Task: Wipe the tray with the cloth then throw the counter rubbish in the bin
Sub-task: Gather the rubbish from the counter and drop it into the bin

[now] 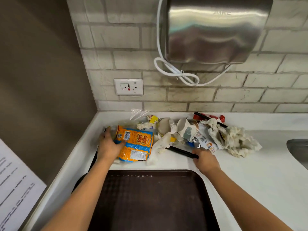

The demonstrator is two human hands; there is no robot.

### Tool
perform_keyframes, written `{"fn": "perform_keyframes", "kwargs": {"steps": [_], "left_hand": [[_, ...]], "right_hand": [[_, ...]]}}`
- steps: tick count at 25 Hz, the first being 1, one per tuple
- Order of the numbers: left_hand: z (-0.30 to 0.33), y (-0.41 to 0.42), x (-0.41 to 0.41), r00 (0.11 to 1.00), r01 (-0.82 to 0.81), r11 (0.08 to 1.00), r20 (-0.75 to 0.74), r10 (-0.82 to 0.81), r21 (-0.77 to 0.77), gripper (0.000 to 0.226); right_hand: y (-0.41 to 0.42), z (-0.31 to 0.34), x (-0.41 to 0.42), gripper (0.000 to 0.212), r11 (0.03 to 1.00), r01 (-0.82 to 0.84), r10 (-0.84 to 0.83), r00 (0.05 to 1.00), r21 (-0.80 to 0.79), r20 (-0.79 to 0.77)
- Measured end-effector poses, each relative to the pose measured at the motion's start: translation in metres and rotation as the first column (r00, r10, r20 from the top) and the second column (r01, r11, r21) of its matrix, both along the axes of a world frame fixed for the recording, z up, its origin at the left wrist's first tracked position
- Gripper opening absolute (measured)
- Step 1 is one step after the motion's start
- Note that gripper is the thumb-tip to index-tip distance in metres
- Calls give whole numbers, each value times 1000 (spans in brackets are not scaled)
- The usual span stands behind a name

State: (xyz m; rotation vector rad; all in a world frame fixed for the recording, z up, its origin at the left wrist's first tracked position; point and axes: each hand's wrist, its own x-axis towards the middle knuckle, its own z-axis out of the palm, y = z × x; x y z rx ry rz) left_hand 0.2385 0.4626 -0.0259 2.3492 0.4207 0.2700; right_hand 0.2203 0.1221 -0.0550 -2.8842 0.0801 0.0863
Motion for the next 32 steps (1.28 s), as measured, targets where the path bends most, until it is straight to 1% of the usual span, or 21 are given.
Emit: {"fn": "perform_keyframes", "kwargs": {"steps": [2,5,7,9,11,13,15,17,19,22,24,26,28,30,32], "left_hand": [[-4,-1,10,1000,9,999,19,-8,-49,87],[-11,-6,16,999,40,996,39,-37,-76,88],[-10,-7,18,997,4,982,80,11,-190,85],[-3,-9,16,988,-27,955,136,70,-297,69],[11,-10,11,978,-63,929,163,131,-364,44],[22,-8,9,964,-91,886,184,193,-454,31],[29,-2,4,941,-92,800,210,264,-593,27],[34,3,1,912,-95,673,207,354,-733,28],[44,-1,-11,889,-68,538,193,415,-840,32],[53,-16,-29,887,24,299,158,434,-954,31],[58,-34,-48,912,50,176,117,394,-983,24],[61,-54,-70,940,68,109,100,325,-992,24],[65,-76,-95,954,89,70,105,279,-994,26],[66,-95,-120,969,87,30,91,230,-996,19],[68,-117,-150,984,63,-23,59,168,-998,17]], "right_hand": [[2,-6,7,33,1000,11,-11,1000,-7,-12],[1,-13,10,30,999,30,-30,1000,18,-5],[2,-15,10,29,999,28,-28,1000,35,-3],[2,-14,8,28,996,29,-30,999,89,10],[2,-10,1,27,993,36,-42,998,113,51],[0,-4,-7,27,993,45,-55,994,108,97],[-4,2,-20,24,994,36,-50,990,107,133],[-11,5,-34,23,991,46,-66,985,128,158],[-23,11,-55,22,983,83,-111,979,163,171],[-40,15,-84,19,962,123,-168,971,245,171],[-50,16,-104,17,954,133,-185,966,269,178],[-59,16,-123,21,949,138,-197,962,284,191],[-68,18,-143,26,943,142,-207,958,299,198],[-77,18,-162,27,936,149,-218,956,319,194],[-87,19,-189,28,919,158,-241,950,362,199]]}}
